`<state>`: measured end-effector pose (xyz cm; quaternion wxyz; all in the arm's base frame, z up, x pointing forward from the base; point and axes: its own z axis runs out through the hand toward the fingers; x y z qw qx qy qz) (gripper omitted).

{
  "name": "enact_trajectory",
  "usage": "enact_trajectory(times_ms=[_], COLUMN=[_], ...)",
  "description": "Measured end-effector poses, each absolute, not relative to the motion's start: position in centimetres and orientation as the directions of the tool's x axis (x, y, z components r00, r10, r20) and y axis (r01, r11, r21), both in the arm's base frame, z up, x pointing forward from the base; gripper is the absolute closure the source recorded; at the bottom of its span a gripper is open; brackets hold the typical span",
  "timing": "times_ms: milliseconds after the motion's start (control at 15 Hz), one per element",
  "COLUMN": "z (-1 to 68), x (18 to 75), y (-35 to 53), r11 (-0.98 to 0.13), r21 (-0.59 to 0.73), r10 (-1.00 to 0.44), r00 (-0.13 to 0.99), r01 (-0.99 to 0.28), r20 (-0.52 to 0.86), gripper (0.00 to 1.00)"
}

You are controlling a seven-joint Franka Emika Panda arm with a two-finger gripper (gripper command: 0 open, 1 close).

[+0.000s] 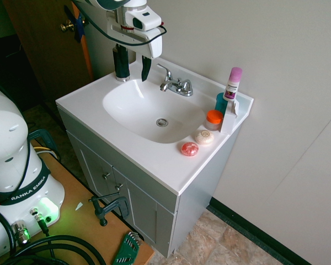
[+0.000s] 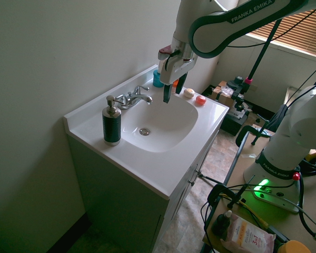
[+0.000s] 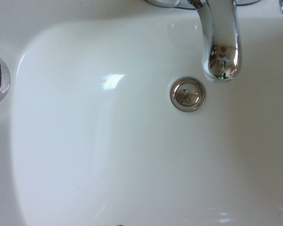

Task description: Turn off the cold water

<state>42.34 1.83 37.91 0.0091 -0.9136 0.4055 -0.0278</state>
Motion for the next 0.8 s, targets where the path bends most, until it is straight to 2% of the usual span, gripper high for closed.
enact_trajectory(times_ms=[333, 467, 800], z=[38.2, 37.5, 32.9], x=[43.6, 46.0, 53.2], y=[-0.7, -3.2, -5.0], r11=[-0.615, -0.567, -0.517], r21=[-0.052, -0.053, -0.043], r10=[-0.787, -0.816, -0.839], r00=[0.608, 0.552, 0.495], r01=[-0.787, -0.822, -0.855], r20=[0.105, 0.171, 0.226], gripper=[0.0, 0.0, 0.0])
